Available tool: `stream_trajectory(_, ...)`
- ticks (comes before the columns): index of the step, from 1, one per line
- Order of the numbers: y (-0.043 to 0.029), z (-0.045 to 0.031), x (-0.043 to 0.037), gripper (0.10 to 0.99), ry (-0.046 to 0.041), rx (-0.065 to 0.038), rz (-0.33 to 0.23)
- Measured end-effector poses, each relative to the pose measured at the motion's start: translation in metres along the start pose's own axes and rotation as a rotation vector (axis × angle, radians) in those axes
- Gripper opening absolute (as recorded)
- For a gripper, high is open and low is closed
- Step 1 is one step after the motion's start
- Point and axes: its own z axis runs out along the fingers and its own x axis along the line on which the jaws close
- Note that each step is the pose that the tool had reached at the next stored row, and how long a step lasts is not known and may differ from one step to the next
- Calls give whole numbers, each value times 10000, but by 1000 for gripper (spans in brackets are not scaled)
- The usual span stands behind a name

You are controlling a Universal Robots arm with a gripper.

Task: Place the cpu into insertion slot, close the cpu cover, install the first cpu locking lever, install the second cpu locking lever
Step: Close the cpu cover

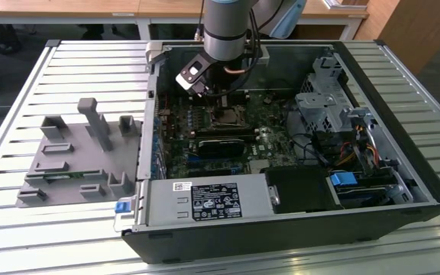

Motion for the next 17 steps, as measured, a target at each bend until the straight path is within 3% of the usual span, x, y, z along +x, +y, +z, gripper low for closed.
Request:
stream_trajectory(12,94,18,11,106,3,-11,0)
stream_trajectory(17,95,-34,13,106,3,-29,-1)
